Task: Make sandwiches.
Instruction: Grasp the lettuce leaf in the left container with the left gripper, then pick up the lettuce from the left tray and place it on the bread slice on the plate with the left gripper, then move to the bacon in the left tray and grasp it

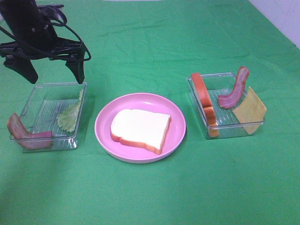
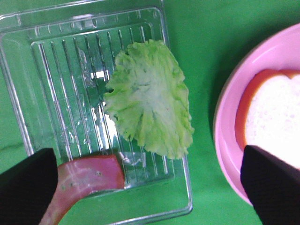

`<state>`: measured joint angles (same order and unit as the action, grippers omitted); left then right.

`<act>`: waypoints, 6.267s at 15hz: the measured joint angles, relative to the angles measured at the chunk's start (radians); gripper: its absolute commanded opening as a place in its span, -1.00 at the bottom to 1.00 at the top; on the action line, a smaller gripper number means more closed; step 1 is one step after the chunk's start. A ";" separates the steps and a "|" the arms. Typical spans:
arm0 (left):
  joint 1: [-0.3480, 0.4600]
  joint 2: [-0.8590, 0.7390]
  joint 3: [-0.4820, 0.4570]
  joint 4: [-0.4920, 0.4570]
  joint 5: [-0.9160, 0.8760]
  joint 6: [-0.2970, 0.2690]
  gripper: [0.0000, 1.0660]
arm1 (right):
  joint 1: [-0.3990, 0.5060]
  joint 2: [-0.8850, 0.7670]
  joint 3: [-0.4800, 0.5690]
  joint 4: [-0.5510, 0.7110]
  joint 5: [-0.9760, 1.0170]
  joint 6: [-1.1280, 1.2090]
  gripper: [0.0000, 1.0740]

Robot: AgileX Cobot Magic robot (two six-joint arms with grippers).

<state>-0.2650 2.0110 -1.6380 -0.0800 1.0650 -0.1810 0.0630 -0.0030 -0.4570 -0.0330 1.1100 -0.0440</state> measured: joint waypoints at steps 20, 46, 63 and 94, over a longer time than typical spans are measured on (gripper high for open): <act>0.000 0.158 0.003 -0.148 -0.125 -0.010 -0.16 | 0.000 0.000 0.000 0.001 0.000 0.000 0.80; -0.018 0.048 -0.399 -0.236 0.147 0.102 -1.00 | 0.000 0.000 0.000 0.001 0.000 0.000 0.80; -0.316 0.235 -0.327 -0.407 0.156 0.328 -1.00 | 0.000 0.000 0.000 0.001 0.000 0.000 0.80; -0.242 0.036 -0.340 0.140 0.157 0.135 0.89 | 0.000 0.000 0.000 0.002 0.000 0.000 0.80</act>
<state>-0.5070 2.0470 -1.9780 0.0600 1.2220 -0.0460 0.0630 -0.0030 -0.4570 -0.0310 1.1100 -0.0440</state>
